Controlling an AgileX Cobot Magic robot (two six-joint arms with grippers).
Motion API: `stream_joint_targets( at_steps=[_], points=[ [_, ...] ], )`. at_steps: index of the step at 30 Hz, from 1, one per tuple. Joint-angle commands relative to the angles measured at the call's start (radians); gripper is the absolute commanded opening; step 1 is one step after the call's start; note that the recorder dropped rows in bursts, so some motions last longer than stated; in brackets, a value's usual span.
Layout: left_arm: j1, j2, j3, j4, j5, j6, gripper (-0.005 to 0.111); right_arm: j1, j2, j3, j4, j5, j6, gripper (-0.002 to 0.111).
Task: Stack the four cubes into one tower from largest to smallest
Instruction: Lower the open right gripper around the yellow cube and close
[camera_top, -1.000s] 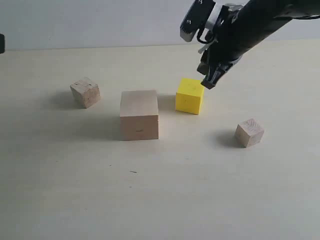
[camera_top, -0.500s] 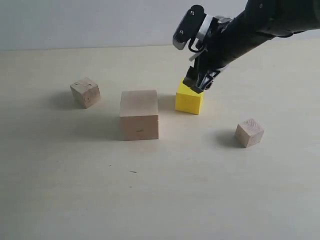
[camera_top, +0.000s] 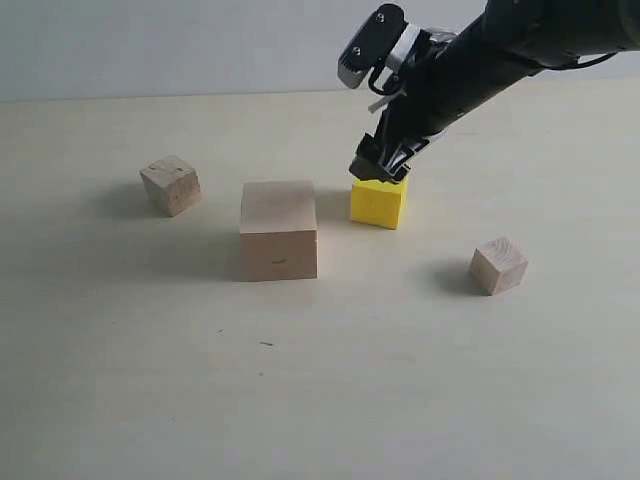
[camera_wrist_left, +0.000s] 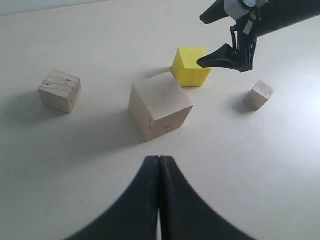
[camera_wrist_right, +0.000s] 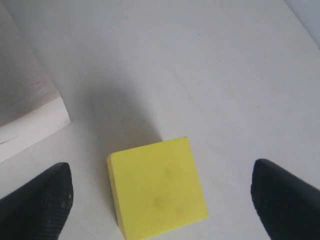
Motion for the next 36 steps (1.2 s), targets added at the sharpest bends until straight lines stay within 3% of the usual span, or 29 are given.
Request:
stream_joint_targets(
  at_steps=[1,12,36],
  points=[
    [-0.007,-0.003,0.002,0.013,0.003,-0.007,0.0,-0.001,-0.002,-0.007,0.016,0.003,0.004,0.091],
    [-0.007,-0.001,0.002,0.039,0.013,-0.007,0.0,-0.001,-0.004,-0.058,-0.026,0.07,0.18,0.091],
    [-0.007,-0.001,0.002,0.022,0.073,-0.003,0.0,-0.001,-0.004,-0.058,-0.042,0.102,0.178,0.091]
  ],
)
